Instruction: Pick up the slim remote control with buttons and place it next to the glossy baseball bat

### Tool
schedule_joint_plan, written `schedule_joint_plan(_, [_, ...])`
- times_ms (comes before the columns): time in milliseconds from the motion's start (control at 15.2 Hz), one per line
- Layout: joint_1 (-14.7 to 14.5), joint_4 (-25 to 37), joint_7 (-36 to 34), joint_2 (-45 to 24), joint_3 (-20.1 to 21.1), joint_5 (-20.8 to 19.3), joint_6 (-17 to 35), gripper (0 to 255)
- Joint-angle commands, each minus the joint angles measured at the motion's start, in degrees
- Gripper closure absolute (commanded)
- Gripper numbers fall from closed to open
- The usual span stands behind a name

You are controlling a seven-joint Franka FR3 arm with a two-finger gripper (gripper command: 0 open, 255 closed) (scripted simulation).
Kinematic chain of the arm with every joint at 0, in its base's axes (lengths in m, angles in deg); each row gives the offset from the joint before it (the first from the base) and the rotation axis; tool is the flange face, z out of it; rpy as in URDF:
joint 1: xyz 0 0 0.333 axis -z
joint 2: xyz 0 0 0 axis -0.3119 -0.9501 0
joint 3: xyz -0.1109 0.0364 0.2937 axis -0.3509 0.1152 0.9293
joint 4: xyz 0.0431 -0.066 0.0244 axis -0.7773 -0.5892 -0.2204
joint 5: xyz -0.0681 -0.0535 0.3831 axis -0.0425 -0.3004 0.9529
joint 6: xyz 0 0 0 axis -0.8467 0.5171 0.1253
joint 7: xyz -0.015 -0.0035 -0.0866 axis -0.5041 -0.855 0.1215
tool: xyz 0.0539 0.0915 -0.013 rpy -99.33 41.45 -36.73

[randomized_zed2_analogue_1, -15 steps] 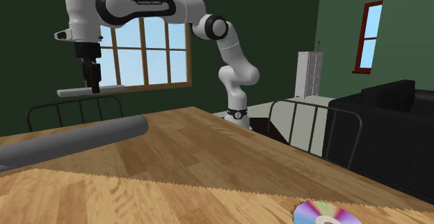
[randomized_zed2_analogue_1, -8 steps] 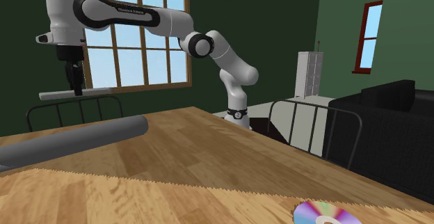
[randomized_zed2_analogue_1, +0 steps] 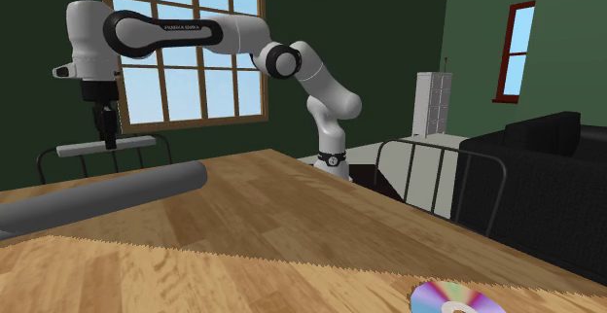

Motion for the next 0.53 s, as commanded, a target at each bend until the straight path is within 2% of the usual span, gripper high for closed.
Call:
schedule_joint_plan(0, [-0.46, -2.62, 0.11, 0.55, -0.04, -0.03, 2.09, 255])
schedule_joint_plan(462, [-1.12, -7.86, 0.49, 0.39, 0.06, 0.18, 7.37, 255])
